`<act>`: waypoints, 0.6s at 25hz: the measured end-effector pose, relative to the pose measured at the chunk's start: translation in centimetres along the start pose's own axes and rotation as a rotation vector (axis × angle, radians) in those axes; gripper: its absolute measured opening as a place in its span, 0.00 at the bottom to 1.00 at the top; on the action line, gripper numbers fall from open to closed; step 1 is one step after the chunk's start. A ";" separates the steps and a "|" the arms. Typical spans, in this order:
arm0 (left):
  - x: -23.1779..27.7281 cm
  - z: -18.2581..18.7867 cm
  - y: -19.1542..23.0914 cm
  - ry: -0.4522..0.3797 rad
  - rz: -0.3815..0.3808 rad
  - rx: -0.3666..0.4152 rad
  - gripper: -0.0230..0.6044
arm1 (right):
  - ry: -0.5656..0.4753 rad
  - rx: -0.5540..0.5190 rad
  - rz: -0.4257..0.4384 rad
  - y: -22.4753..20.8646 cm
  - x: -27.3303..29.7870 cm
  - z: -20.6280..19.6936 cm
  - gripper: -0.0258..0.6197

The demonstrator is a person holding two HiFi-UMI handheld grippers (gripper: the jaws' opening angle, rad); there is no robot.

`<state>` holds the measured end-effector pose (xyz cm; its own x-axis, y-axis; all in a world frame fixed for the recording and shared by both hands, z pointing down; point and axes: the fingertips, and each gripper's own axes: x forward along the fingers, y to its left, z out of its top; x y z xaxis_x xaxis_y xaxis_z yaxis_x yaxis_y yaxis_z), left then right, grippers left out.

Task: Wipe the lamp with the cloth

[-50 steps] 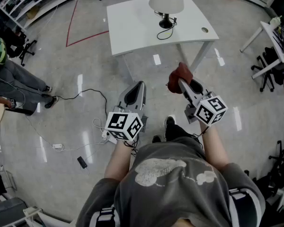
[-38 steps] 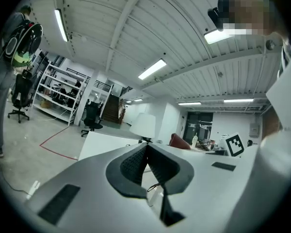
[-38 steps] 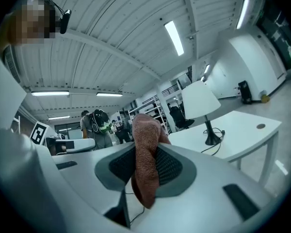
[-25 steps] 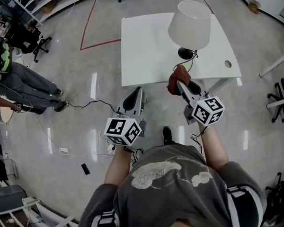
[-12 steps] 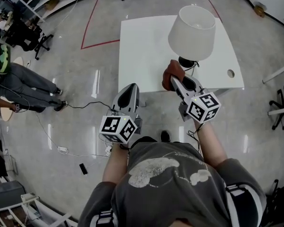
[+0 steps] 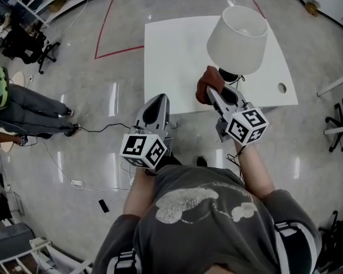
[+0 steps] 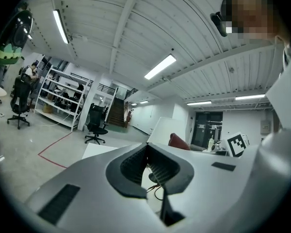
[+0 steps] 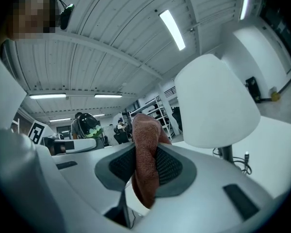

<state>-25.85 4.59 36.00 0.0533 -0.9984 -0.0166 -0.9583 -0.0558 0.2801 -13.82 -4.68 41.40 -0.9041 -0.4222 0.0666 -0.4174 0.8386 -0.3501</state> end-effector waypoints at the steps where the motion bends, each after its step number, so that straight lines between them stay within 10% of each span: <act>1: 0.5 0.1 0.5 0.004 -0.012 0.002 0.05 | -0.005 0.002 -0.012 -0.2 0.5 0.0 0.18; 15: 10.2 3.7 8.7 0.043 -0.258 -0.004 0.05 | -0.087 0.034 -0.219 -1.0 9.6 2.6 0.18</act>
<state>-34.64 -6.11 34.71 0.3074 -0.9504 -0.0475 -0.9105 -0.3083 0.2756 -21.86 -10.43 39.99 -0.7803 -0.6221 0.0643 -0.5981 0.7123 -0.3674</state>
